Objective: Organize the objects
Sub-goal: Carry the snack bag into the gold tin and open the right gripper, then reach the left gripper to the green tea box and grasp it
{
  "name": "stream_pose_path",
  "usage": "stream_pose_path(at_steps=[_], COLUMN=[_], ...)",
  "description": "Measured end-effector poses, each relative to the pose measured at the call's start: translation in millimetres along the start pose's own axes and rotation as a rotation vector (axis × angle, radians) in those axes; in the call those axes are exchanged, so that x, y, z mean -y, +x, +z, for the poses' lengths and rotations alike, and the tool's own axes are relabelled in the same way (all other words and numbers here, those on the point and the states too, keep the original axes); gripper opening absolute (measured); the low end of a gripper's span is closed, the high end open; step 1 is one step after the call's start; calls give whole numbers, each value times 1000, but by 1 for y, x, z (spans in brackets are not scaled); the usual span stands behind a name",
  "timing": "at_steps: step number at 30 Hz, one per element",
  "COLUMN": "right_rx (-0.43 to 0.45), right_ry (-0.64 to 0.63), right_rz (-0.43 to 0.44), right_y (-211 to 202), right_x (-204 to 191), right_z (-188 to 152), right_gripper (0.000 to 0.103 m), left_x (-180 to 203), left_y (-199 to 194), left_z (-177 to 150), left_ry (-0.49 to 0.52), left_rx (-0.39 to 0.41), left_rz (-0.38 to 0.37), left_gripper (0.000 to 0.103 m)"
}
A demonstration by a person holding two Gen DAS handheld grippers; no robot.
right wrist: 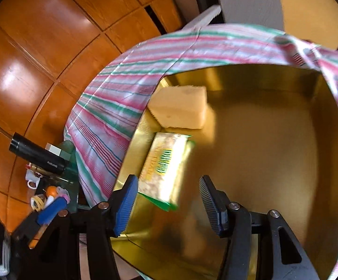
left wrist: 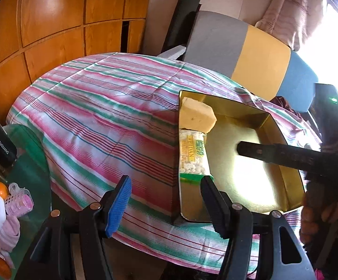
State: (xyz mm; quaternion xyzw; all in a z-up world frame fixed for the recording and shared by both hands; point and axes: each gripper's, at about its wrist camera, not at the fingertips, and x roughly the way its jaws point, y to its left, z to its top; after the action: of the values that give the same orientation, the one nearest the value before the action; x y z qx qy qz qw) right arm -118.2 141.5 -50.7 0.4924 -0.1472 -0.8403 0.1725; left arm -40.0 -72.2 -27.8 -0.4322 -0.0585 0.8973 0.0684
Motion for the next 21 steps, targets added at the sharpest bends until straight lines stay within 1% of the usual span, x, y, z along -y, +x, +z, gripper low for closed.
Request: stream_pose_path(at_steps=[2, 5, 6, 8, 10, 14, 16, 17, 19, 21], right_rx=[33, 77, 90, 118, 143, 193, 215, 231, 263, 312], right_ry=[-10, -10, -5, 19, 53, 114, 156, 184, 231, 296], right_rz=[-21, -47, -54, -67, -82, -151, -196, -224, -265, -327], right_y=[-16, -41, -49, -67, -84, -123, -145, -159, -186, -218], right_x=[7, 18, 24, 39, 57, 98, 123, 139, 164, 195], right_z=[-4, -14, -17, -25, -32, -47, -55, -61, -70, -83], right_gripper=[64, 66, 68, 71, 71, 71, 71, 71, 71, 71], left_x=[4, 12, 15, 20, 26, 36, 43, 48, 59, 69], left_y=[-1, -1, -1, -1, 1, 5, 6, 6, 5, 5], left_z=[-1, -2, -3, -4, -6, -7, -6, -6, -4, -2], left_ry=[9, 23, 27, 32, 37, 38, 54, 69, 94, 117], left_rx=[1, -3, -7, -14, -29, -66, -74, -75, -73, -72], left_rz=[-7, -27, -36, -45, -63, -110, -114, -113, -136, -151], left_gripper=[62, 62, 62, 62, 62, 62, 62, 62, 62, 62])
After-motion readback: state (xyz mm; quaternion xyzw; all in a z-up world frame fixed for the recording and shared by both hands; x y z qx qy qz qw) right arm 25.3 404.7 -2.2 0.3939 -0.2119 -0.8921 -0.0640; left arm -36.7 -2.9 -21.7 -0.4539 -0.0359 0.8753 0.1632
